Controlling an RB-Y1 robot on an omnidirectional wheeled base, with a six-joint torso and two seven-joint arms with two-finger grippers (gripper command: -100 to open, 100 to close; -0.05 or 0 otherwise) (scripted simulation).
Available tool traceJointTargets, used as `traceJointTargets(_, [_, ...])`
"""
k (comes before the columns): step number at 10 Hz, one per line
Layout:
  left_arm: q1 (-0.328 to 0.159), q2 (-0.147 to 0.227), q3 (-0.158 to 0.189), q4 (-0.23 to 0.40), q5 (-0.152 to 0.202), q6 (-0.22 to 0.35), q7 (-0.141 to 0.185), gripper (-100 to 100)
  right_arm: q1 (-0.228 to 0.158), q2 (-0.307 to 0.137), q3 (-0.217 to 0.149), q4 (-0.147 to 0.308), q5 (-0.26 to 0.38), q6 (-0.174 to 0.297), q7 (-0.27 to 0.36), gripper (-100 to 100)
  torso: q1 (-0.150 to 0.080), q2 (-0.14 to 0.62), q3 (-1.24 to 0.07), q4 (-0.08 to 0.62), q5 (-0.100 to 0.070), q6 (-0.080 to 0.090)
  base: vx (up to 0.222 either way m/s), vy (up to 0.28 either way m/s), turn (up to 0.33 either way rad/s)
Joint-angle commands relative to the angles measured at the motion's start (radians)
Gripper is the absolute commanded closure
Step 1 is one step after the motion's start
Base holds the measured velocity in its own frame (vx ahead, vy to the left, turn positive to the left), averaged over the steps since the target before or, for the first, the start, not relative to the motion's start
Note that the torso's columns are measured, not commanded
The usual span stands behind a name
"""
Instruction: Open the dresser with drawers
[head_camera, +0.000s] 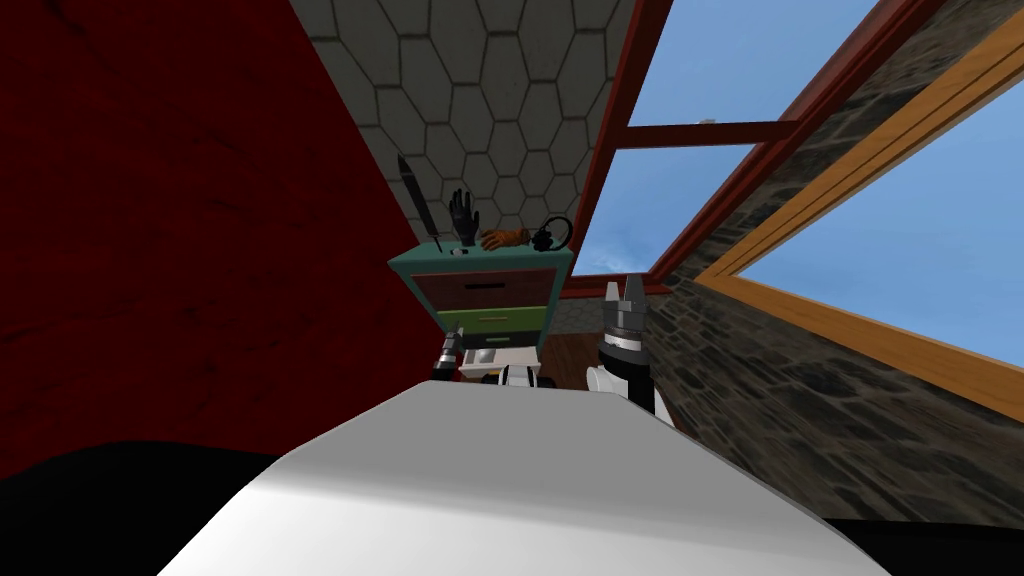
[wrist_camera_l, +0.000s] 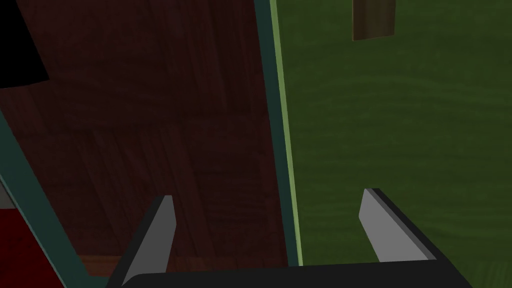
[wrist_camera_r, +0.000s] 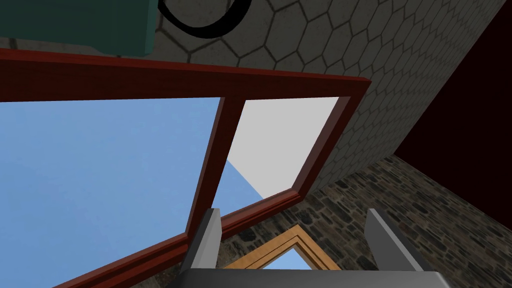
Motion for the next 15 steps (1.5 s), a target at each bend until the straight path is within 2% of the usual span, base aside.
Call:
traceJointTargets(1, [-0.004,-0.009,0.001,0.059,-0.004,-0.024,-0.002,-100,0.000,0.000,0.000,0.000,0.000,0.000,0.000,0,0.000,0.000,0.000,0.000,0.000,0.000,0.073,-0.017,-0.002])
traceJointTargets(2, [-0.008,-0.015,0.002,0.090,-0.006,-0.038,-0.002,-100,0.000,0.000,0.000,0.000,0.000,0.000,0.000,0,0.001,0.002,0.001,0.000,0.000,0.000,0.063,-0.013,-0.011])
traceJointTargets(3, [-0.008,-0.015,0.002,0.091,-0.006,-0.038,-0.002,-100,0.000,0.000,0.000,0.000,0.000,0.000,0.000,0,0.001,0.002,0.001,0.001,0.000,0.000,0.037,-0.012,-0.001])
traceJointTargets(6, [-0.021,-0.043,0.005,0.175,-0.011,-0.074,-0.002,-100,0.000,0.000,0.000,0.000,0.000,0.000,0.000,0,0.000,0.001,0.000,0.000,0.000,0.000,0.055,-0.023,-0.004])
traceJointTargets(10, [-0.033,-0.118,0.007,0.253,-0.015,-0.107,-0.003,-100,0.000,0.000,0.000,0.000,0.000,0.000,0.000,0,0.001,0.001,0.001,0.000,0.000,0.000,0.065,-0.017,-0.003])
traceJointTargets(13, [-0.037,-0.177,0.008,0.277,-0.017,-0.117,-0.003,-100,0.000,0.000,0.000,0.000,0.000,0.000,0.000,0,0.001,0.003,0.002,0.001,0.000,0.000,0.026,-0.006,-0.002])
traceJointTargets(14, [-0.025,-0.167,0.006,0.258,-0.017,-0.111,-0.001,-100,0.000,0.000,0.000,0.000,0.000,0.000,0.000,0,0.001,0.002,0.001,0.001,0.000,0.000,0.006,-0.003,-0.001])
traceJointTargets(15, [-0.038,-0.167,0.009,0.239,-0.016,-0.079,-0.002,-100,0.000,0.000,0.000,0.000,0.000,0.000,0.000,0,0.001,0.002,0.001,0.001,0.000,0.000,0.030,0.000,0.005])
